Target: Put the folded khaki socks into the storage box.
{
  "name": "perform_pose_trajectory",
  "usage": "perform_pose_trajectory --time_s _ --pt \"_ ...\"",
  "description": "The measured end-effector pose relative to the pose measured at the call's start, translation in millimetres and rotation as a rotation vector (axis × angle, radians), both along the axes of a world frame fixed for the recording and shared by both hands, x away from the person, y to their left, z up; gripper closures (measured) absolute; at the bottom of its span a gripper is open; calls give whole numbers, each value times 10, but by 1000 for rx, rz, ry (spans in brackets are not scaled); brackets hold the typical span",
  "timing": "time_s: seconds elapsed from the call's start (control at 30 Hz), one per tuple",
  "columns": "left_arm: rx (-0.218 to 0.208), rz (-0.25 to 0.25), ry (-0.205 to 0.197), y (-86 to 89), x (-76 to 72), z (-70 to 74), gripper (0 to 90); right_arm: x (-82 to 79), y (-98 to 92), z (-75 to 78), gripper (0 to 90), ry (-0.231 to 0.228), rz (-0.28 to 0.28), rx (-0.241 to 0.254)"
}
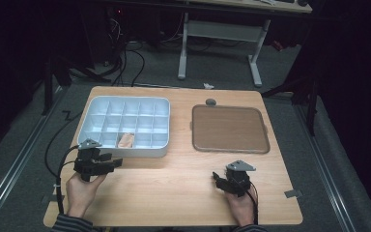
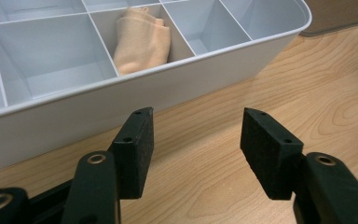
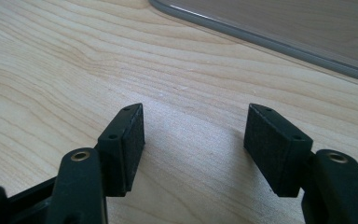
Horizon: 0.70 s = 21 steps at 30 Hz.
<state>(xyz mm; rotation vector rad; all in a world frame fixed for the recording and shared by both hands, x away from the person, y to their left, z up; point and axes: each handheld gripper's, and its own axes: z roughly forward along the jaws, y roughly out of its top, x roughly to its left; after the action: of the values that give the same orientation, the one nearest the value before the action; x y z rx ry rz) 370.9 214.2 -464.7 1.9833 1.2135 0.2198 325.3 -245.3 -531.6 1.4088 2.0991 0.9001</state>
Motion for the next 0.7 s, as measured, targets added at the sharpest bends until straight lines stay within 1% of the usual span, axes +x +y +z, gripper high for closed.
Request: perform_pose_trajectory --time_s 0.07,0.13,0.23,0.47,0.6,0.7 --pt "3 -1 -2 -12 -4 -4 449 0 1 0 380 0 0 -1" --pt "-5 4 -7 -17 -14 -11 453 0 0 0 381 0 0 0" --pt "-7 6 -4 -36 -29 -34 457 0 0 0 381 -1 0 0" --pt "-12 -2 -9 -74 -54 -56 460 1 0 -1 381 -1 0 0" --pt "-14 -9 -4 -101 -61 -79 459 1 0 0 380 -1 0 -1" --pt "-23 -9 -5 -121 -71 -94 460 0 0 0 380 -1 0 -1"
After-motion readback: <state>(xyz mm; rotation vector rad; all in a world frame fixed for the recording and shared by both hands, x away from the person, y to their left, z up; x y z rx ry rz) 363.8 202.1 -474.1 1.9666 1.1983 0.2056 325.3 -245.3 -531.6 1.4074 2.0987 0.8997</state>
